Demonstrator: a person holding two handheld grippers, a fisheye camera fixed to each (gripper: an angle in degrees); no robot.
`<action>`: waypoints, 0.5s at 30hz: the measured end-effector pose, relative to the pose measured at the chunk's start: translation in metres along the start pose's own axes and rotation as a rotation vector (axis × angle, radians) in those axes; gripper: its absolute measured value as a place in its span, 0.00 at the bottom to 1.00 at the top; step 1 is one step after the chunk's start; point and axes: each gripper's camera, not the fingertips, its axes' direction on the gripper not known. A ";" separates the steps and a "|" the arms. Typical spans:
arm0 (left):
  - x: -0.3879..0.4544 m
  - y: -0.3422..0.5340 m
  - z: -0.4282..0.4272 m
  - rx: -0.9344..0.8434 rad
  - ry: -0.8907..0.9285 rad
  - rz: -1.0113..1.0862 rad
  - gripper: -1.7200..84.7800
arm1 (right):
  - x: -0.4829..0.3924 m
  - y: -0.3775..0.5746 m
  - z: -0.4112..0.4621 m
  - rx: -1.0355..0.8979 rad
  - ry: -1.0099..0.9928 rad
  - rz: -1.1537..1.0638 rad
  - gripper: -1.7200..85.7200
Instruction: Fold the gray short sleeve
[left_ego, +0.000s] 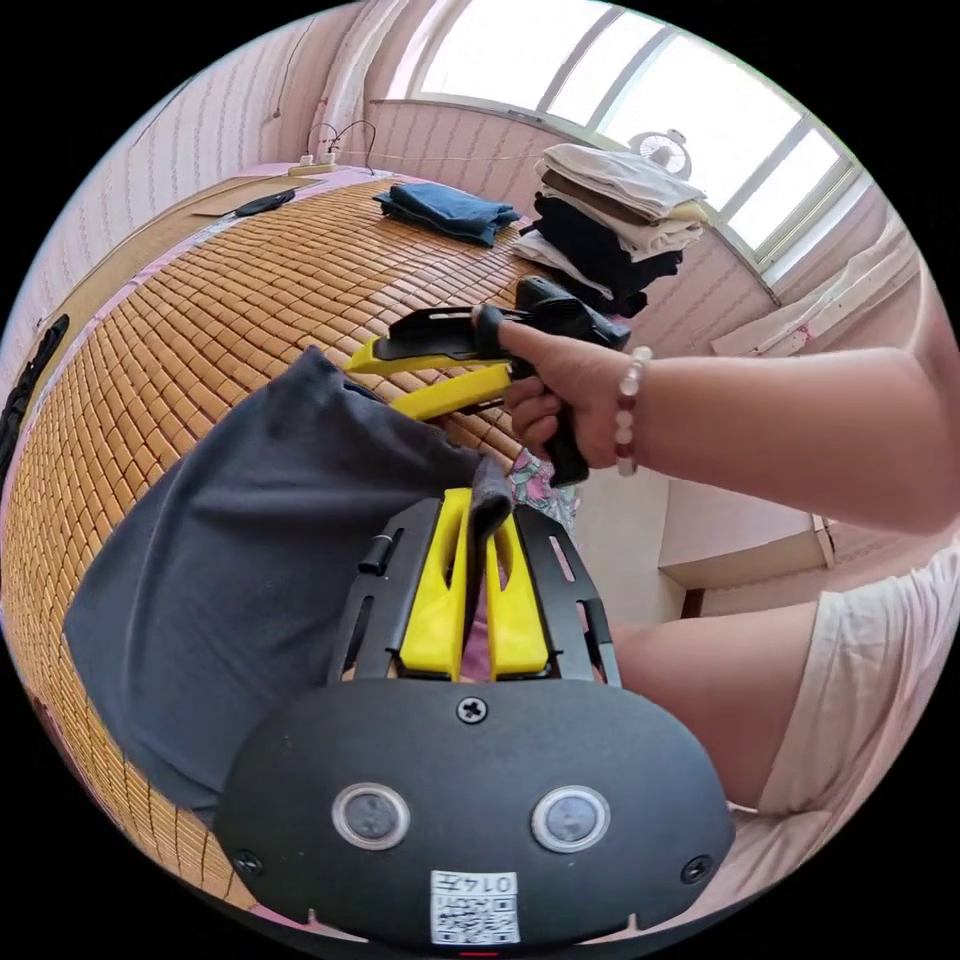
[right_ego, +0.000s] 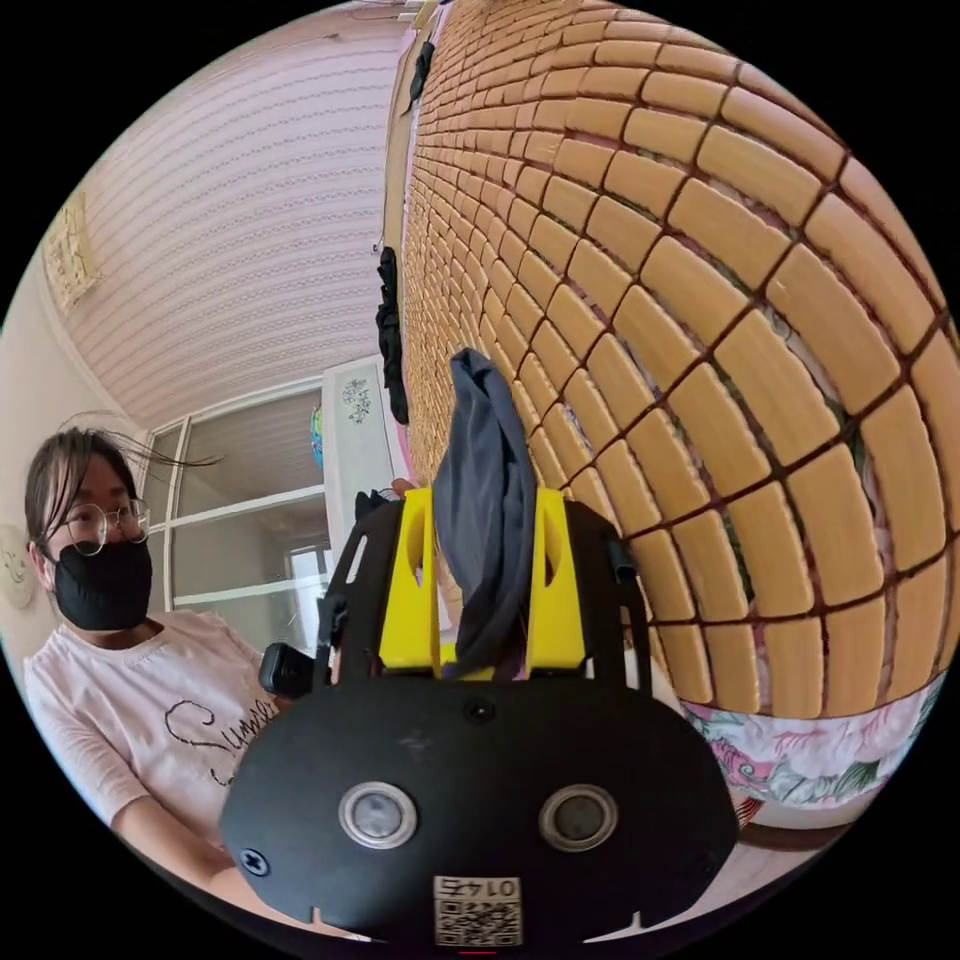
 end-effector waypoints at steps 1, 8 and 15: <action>0.005 0.004 -0.004 0.004 0.028 0.013 0.01 | 0.003 -0.002 -0.005 0.027 0.002 -0.012 0.17; 0.016 0.016 -0.018 0.023 0.136 0.017 0.01 | 0.009 0.005 -0.050 0.133 0.090 -0.046 0.06; -0.043 0.024 -0.052 0.156 0.265 -0.244 0.01 | -0.060 0.025 -0.093 0.191 0.197 -0.137 0.05</action>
